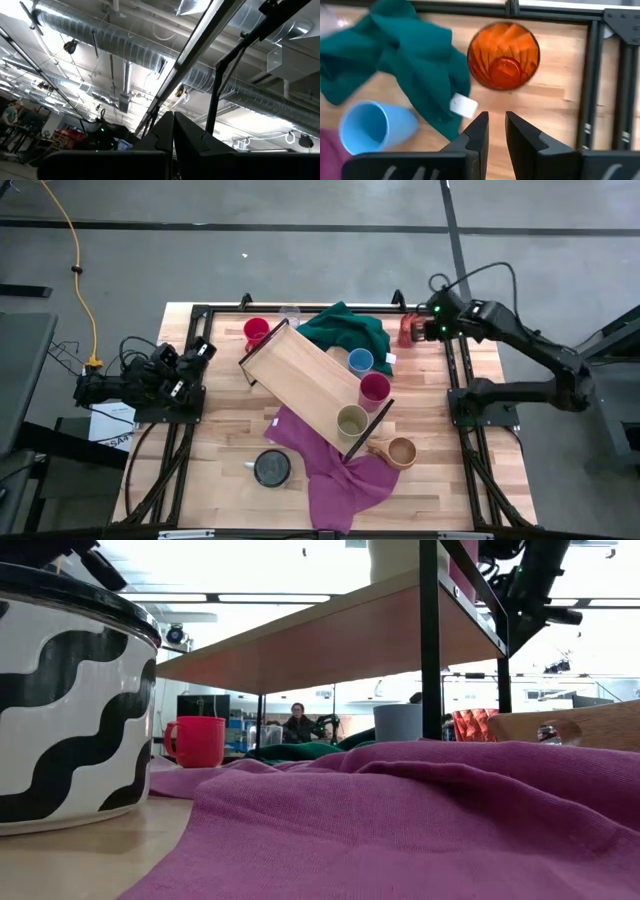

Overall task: Stack small to large cups/mugs on shelf
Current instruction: Put the orange cup on the shelf

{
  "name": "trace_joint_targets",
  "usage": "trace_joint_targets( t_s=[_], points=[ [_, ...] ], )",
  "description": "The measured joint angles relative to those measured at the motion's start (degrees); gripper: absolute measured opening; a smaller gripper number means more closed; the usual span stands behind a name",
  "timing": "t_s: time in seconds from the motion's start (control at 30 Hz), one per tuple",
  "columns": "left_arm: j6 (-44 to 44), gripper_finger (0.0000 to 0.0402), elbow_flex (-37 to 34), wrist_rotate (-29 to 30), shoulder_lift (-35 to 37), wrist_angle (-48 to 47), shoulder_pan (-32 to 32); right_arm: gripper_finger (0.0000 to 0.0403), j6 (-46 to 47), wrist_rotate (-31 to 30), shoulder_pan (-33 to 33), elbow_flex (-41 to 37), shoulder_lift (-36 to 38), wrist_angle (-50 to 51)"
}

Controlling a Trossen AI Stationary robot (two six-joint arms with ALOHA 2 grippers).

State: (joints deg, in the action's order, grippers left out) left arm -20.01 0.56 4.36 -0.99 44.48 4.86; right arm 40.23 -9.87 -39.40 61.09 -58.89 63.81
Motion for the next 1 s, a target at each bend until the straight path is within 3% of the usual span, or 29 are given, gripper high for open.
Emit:
trace_joint_targets(
  t_s=[0.37,0.67,1.0],
  points=[
    [0.0,0.0001,0.0,-0.5,0.0,-1.6,0.0,0.0055,-4.9,9.9,-14.8,-0.8,-5.4,-3.3],
    [-1.5,0.0001,0.0,-3.0,0.0,-4.6,0.0,0.0055,-6.9,8.5,-17.0,-0.8,-12.9,-3.2],
    [-1.5,0.0001,0.0,-5.3,0.0,-6.1,0.0,0.0055,-4.3,7.0,-17.6,-0.8,-15.3,-4.4]
  ],
)
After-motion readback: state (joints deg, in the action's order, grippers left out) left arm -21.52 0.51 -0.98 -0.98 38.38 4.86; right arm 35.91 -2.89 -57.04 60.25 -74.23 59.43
